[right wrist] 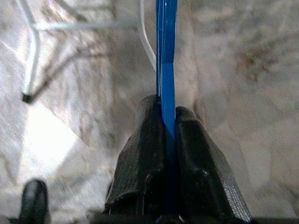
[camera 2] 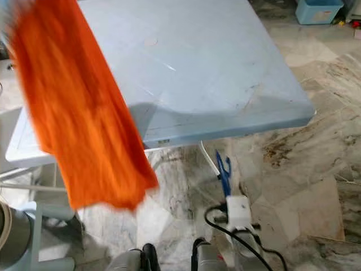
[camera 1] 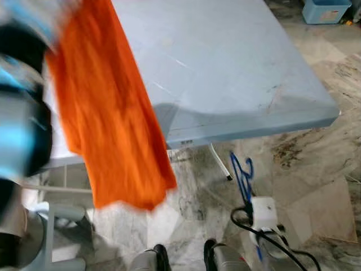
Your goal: Hang hanger
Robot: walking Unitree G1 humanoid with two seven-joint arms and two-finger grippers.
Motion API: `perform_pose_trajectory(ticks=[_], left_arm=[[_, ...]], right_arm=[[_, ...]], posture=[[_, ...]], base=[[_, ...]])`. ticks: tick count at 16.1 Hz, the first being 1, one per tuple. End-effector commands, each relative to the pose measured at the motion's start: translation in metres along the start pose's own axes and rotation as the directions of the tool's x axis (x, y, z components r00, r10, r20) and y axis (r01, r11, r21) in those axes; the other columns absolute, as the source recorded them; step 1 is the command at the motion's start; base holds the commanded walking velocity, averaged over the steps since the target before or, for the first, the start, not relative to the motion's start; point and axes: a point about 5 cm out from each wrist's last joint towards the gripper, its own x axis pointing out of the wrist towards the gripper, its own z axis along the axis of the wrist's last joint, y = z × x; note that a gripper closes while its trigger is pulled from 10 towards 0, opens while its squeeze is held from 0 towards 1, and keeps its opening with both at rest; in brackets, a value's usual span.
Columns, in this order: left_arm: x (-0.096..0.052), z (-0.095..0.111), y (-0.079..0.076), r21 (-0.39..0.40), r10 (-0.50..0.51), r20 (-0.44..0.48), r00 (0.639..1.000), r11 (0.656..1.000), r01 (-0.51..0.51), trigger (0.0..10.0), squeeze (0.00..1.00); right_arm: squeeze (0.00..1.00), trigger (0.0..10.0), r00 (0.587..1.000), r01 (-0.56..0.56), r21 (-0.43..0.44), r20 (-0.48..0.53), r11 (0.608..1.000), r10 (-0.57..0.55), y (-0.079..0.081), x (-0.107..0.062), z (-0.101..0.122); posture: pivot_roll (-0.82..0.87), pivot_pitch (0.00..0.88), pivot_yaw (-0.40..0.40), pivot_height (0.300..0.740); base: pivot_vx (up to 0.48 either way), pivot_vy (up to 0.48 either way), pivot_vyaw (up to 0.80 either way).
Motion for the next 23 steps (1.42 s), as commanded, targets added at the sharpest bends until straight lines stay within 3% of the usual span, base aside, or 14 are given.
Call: perform_pose_trajectory(ticks=[1,2,4,5,6,9,12,16,17,18,19,21,23], left_arm=[[-0.025,-0.020,-0.020,0.022,-0.125,-0.066,0.990,0.992,0.126,10.0,0.00],[-0.061,-0.038,-0.044,0.005,-0.250,-0.137,0.958,0.967,0.253,10.0,0.00],[-0.133,-0.069,-0.072,-0.055,-0.422,-0.287,0.860,0.903,0.426,10.0,0.00],[-0.161,-0.079,-0.080,-0.131,-0.489,-0.356,0.796,0.870,0.476,10.0,0.00],[-0.175,-0.082,-0.083,-0.136,-0.519,-0.368,0.772,0.851,0.508,10.0,0.00],[-0.192,-0.087,-0.085,-0.227,-0.546,-0.404,0.734,0.837,0.497,10.0,0.00],[-0.199,-0.089,-0.083,-0.291,-0.547,-0.412,0.729,0.837,0.463,10.0,0.00],[-0.199,-0.091,-0.069,-0.258,-0.423,-0.394,0.816,0.903,0.344,10.0,0.00],[-0.204,-0.090,-0.068,-0.269,-0.412,-0.392,0.822,0.906,0.326,10.0,0.00],[-0.212,-0.091,-0.069,-0.325,-0.431,-0.407,0.806,0.893,0.313,10.0,1.00],[-0.220,-0.094,-0.069,-0.363,-0.444,-0.436,0.783,0.883,0.299,10.0,1.00],[-0.226,-0.098,-0.068,-0.343,-0.412,-0.490,0.768,0.901,0.265,10.0,1.00],[-0.228,-0.096,-0.066,-0.344,-0.391,-0.490,0.779,0.908,0.240,10.0,1.00]], right_arm=[[0.00,10.0,1.000,0.004,0.002,-0.022,1.000,-0.004,-0.001,-0.004,-0.007],[0.00,10.0,1.000,0.006,-0.001,-0.017,1.000,-0.006,-0.002,-0.002,-0.004],[0.00,10.0,1.000,0.014,-0.007,-0.010,1.000,-0.014,-0.009,-0.001,-0.001],[0.00,10.0,1.000,0.017,-0.013,-0.013,1.000,-0.018,-0.012,-0.002,-0.001],[0.00,10.0,1.000,0.017,-0.021,-0.016,1.000,-0.017,-0.014,-0.002,-0.002],[0.00,10.0,1.000,-0.013,-0.038,-0.023,0.999,0.013,-0.008,0.000,-0.001],[0.00,10.0,1.000,-0.022,-0.039,-0.021,0.999,0.021,-0.005,0.001,0.000],[0.00,10.0,0.999,-0.025,-0.041,-0.028,0.999,0.024,-0.005,0.001,-0.001],[0.00,10.0,0.999,-0.025,-0.040,-0.026,0.999,0.024,-0.005,0.002,0.000],[0.00,10.0,0.999,-0.024,-0.039,-0.024,0.999,0.023,-0.005,0.003,0.001],[0.00,10.0,0.999,-0.024,-0.039,-0.022,0.999,0.023,-0.004,0.004,0.002],[0.00,10.0,1.000,-0.022,-0.039,-0.020,0.999,0.022,-0.005,0.004,0.003],[0.00,10.0,1.000,-0.020,-0.038,-0.023,0.999,0.020,-0.006,0.004,0.002]], posture=[[-0.24,0.262,0.085,0.740],[-0.25,0.265,0.083,0.740],[-0.25,0.268,0.071,0.740],[-0.25,0.269,0.066,0.740],[-0.25,0.270,0.061,0.740],[-0.23,0.263,0.049,0.740],[-0.23,0.263,0.051,0.740],[-0.21,0.262,0.056,0.740],[-0.21,0.261,0.056,0.740],[-0.21,0.262,0.056,0.740],[-0.20,0.260,0.057,0.740],[-0.20,0.260,0.055,0.740],[-0.20,0.262,0.055,0.740]], base=[[0.000,0.000,0.00],[0.000,0.000,0.00],[0.000,0.000,0.00],[0.000,0.000,0.00],[0.000,0.000,0.00],[0.000,0.000,0.00],[0.000,0.000,0.00],[0.000,0.000,0.00],[0.000,0.000,0.00],[0.000,0.000,0.00],[0.000,0.000,0.00],[0.000,0.000,0.00],[0.000,0.000,0.00]])
